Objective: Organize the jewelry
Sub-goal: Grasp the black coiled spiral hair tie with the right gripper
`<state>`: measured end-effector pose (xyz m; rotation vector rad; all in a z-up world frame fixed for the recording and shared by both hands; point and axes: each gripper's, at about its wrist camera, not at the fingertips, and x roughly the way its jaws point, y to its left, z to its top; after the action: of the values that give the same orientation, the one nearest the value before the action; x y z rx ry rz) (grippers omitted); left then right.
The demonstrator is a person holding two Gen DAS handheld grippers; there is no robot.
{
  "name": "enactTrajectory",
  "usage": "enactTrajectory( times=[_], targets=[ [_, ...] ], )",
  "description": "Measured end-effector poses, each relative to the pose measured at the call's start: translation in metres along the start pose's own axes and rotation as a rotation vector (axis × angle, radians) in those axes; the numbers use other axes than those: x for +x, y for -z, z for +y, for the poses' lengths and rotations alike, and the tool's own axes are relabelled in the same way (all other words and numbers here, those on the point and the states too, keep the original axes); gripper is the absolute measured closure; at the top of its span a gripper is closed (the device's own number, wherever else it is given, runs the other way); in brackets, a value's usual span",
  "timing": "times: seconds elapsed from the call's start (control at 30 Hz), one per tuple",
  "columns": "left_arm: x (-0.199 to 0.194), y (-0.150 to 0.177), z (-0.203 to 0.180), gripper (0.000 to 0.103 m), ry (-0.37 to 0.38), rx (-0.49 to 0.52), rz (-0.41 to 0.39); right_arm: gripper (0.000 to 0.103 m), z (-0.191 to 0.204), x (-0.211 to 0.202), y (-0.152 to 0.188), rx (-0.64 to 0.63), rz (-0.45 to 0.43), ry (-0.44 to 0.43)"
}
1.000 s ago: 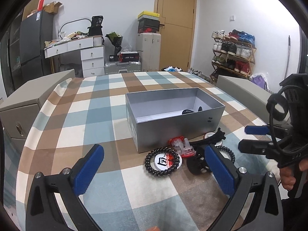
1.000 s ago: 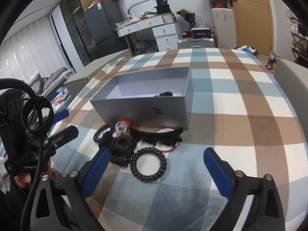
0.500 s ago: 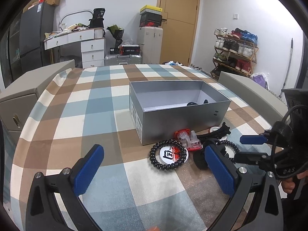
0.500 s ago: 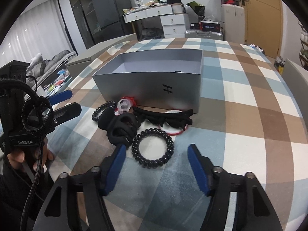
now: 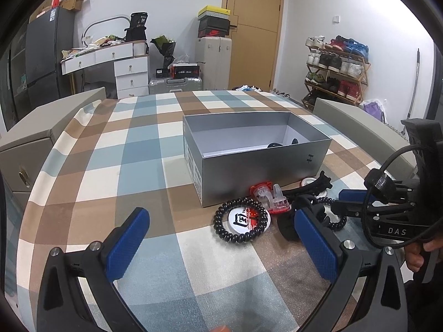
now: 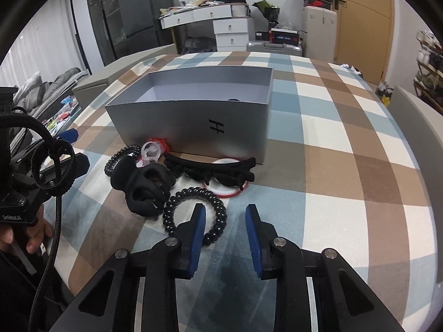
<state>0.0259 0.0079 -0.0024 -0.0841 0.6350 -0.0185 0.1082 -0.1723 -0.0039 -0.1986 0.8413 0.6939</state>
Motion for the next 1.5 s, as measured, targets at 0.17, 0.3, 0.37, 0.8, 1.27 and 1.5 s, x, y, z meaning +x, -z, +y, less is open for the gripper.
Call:
enactTrajectory(
  times=[0.17,0.3,0.37,0.8,1.27,1.5],
  targets=[
    [0.001,-0.001,0.0,0.001,-0.002,0.002,0.003,0.082,0.005,0.002,0.0,-0.032,-0.004,0.025],
    [0.001,-0.001,0.0,0.001,0.0,-0.001,0.006,0.089,0.005,0.002,0.001,-0.033,-0.008,0.03],
    [0.001,-0.001,0.0,0.001,-0.001,-0.002,0.005,0.095,0.004,0.002,0.001,-0.028,-0.008,0.024],
    [0.002,0.0,0.0,0.001,-0.005,-0.006,0.005,0.095,-0.005,-0.025,0.008,0.041,-0.127,-0.04],
    [0.006,-0.001,-0.012,0.003,0.038,0.027,0.096,0.095,-0.016,-0.036,0.01,0.108,-0.228,-0.082],
    [0.012,0.004,-0.026,0.056,0.038,0.131,0.142,0.095,-0.018,-0.033,0.011,0.107,-0.215,-0.092]
  ],
)
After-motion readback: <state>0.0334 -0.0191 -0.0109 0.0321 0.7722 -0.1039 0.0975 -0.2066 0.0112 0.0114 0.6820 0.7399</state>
